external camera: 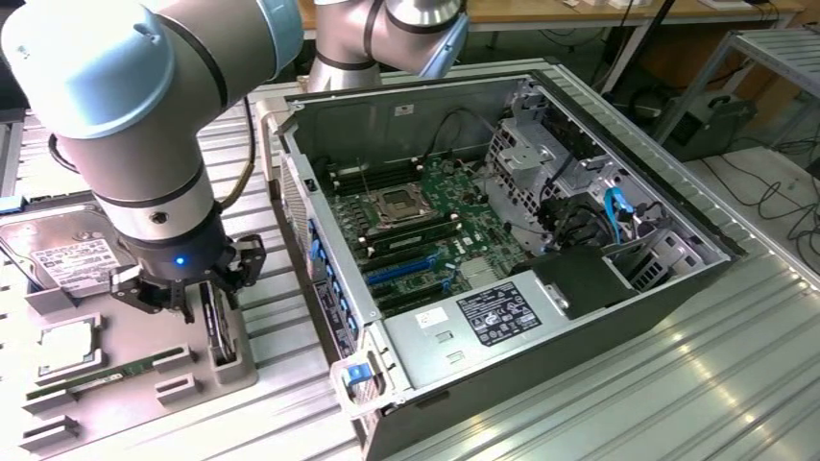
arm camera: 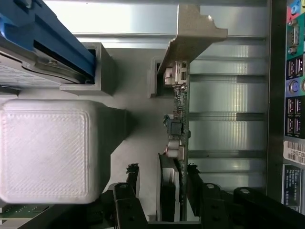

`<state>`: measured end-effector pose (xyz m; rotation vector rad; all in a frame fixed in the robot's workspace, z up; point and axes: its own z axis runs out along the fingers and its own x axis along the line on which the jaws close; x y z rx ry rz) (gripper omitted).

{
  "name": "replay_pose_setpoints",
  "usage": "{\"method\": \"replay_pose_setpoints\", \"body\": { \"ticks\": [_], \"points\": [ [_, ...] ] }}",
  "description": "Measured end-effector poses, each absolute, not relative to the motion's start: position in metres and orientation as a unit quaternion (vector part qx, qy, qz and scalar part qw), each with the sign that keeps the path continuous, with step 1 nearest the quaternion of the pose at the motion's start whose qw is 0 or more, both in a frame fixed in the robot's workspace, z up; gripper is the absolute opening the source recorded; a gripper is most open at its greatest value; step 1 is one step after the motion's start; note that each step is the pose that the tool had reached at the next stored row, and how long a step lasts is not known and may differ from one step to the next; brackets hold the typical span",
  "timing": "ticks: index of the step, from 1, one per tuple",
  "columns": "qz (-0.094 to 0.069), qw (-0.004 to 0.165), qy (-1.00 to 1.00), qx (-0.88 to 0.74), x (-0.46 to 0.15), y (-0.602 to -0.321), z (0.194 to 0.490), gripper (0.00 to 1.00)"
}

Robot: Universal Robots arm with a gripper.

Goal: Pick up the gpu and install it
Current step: 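Pick up the gpu and move the gpu toward the slot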

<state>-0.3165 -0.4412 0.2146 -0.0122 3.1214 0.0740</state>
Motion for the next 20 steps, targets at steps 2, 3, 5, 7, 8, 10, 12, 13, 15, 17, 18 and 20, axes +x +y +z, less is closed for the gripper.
{"method": "replay_pose_setpoints", "body": {
  "ticks": [2,3,5,7,8,10,12,13,15,17,18,20],
  "points": [
    [0.024,0.010,1.000,-0.004,-0.3165,-0.4412,0.2143,0.51],
    [0.024,0.010,1.000,-0.004,-0.3165,-0.4411,0.2142,0.51],
    [0.024,0.010,1.000,-0.004,-0.3165,-0.4416,0.2140,0.49],
    [0.024,0.010,1.000,-0.004,-0.3164,-0.4418,0.2138,0.43],
    [0.024,0.010,1.000,-0.004,-0.3164,-0.4419,0.2136,0.36],
    [0.024,0.010,1.000,-0.004,-0.3165,-0.4420,0.2133,0.36],
    [0.024,0.010,1.000,-0.004,-0.3164,-0.4420,0.2128,0.36],
    [0.024,0.010,1.000,-0.004,-0.3164,-0.4421,0.2125,0.36],
    [0.024,0.010,1.000,-0.004,-0.3163,-0.4421,0.2119,0.36],
    [0.024,0.010,1.000,-0.004,-0.3156,-0.4421,0.2112,0.36],
    [0.024,0.010,1.000,-0.004,-0.3152,-0.4421,0.2109,0.36],
    [0.024,0.010,1.000,-0.004,-0.3149,-0.4421,0.2103,0.36]
  ]
}}
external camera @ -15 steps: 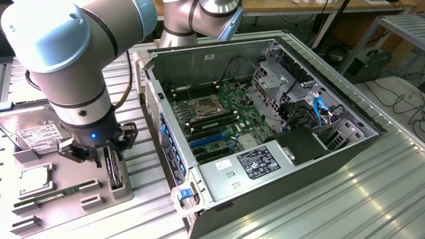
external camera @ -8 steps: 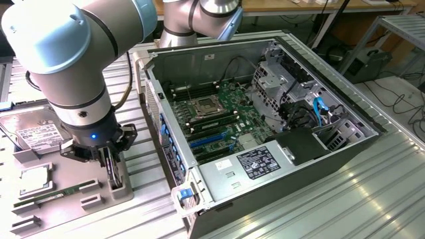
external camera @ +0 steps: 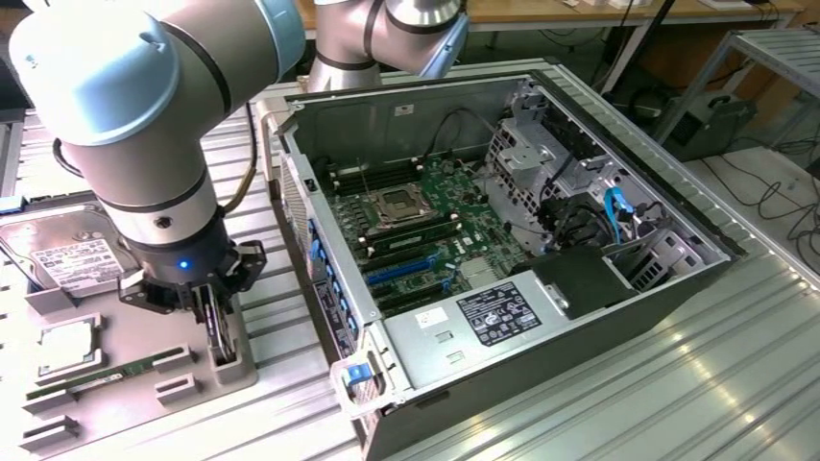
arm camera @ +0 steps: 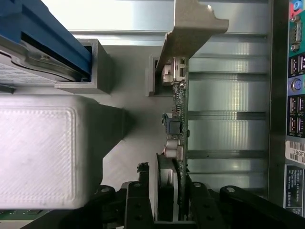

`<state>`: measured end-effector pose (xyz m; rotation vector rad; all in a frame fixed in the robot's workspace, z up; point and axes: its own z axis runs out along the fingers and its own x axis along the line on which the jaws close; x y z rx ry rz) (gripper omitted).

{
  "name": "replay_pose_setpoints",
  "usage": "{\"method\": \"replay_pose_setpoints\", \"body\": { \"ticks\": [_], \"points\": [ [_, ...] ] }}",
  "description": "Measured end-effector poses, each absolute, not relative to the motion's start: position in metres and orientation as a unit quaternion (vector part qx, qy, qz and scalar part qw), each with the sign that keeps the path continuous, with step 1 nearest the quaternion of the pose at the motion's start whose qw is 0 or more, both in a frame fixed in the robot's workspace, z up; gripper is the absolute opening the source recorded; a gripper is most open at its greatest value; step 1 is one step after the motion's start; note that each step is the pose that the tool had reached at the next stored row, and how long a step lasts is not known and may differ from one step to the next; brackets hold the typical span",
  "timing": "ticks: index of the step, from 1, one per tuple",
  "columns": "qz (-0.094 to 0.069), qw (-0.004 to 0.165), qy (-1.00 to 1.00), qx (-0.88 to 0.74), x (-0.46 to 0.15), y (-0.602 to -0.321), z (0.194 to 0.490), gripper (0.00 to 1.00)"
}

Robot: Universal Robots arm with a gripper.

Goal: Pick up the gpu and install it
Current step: 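Pick up the gpu and move the gpu toward the slot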

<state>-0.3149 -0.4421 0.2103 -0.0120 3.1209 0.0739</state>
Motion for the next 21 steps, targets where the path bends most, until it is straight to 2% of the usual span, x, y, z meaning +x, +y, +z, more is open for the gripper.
{"method": "replay_pose_setpoints", "body": {
  "ticks": [9,10,21],
  "points": [
    [0.024,0.010,1.000,-0.004,-0.3136,-0.4421,0.2096,0.35],
    [0.024,0.010,1.000,-0.004,-0.3135,-0.4421,0.2095,0.28],
    [0.024,0.010,1.000,-0.004,-0.3118,-0.4421,0.2092,0.28]
  ]
}}
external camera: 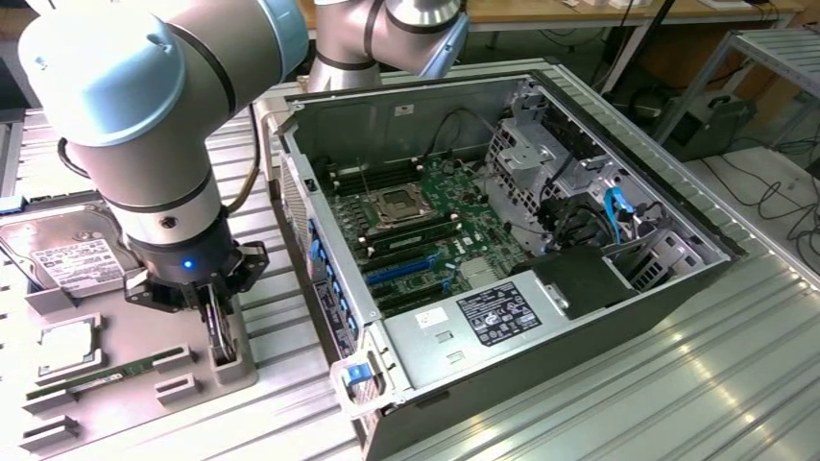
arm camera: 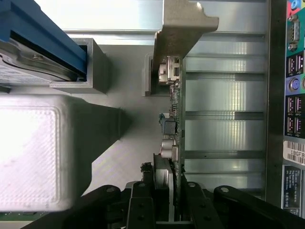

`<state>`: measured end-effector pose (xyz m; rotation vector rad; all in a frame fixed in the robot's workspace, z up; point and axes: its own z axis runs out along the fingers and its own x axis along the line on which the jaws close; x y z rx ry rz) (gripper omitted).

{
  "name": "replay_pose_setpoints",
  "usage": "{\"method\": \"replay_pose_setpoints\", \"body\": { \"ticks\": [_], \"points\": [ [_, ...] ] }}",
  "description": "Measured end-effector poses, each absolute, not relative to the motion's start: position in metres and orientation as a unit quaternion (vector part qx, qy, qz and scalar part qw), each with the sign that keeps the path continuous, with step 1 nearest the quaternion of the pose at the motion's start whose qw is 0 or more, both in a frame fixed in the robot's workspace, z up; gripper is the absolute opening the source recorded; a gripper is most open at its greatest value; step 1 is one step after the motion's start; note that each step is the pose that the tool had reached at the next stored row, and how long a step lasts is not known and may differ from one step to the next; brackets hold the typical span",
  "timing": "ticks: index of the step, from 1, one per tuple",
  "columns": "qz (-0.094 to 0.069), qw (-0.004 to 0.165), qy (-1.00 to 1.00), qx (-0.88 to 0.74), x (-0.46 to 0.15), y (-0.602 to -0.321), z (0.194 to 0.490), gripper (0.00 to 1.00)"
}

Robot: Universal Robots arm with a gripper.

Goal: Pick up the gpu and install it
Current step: 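Pick up the gpu and move the gpu toward the slot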

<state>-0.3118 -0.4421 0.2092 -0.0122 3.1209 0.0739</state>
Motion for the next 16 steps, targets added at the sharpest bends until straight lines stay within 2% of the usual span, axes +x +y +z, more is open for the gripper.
{"method": "replay_pose_setpoints", "body": {
  "ticks": [16],
  "points": [
    [0.025,0.010,1.000,-0.004,-0.312,-0.442,0.228,0.28]
  ]
}}
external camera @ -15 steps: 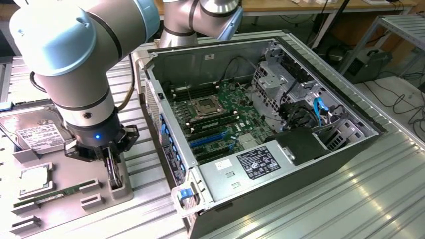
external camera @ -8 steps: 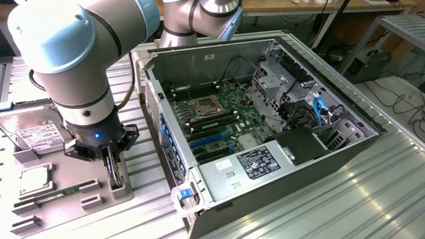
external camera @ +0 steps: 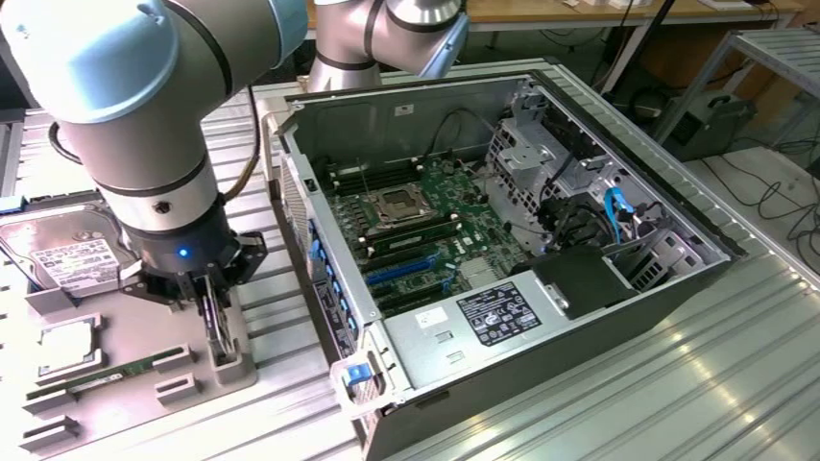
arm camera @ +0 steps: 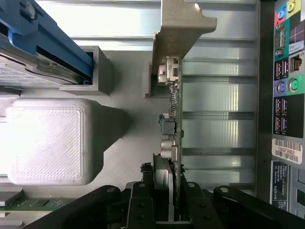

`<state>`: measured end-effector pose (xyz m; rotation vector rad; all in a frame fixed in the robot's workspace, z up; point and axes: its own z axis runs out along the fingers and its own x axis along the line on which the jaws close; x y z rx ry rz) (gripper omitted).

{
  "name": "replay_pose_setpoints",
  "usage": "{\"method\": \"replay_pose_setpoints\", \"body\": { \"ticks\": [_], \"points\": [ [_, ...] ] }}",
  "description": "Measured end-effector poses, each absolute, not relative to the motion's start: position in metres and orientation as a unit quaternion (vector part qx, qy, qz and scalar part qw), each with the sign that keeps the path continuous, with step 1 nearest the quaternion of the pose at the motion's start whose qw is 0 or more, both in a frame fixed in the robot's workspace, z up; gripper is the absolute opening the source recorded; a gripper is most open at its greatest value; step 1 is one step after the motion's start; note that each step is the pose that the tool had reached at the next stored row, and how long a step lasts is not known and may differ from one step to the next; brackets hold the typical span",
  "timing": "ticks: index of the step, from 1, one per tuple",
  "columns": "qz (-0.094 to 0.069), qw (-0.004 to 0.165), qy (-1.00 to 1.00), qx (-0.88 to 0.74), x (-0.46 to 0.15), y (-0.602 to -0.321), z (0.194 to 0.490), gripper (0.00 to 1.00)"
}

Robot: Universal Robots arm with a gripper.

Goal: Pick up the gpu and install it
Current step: 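Pick up the gpu and move the gpu toward the slot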

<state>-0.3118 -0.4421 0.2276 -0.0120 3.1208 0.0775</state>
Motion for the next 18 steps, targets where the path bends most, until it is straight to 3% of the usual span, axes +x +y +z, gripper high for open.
{"method": "replay_pose_setpoints", "body": {
  "ticks": [18],
  "points": [
    [0.025,0.010,1.000,-0.004,-0.312,-0.442,0.267,0.28]
  ]
}}
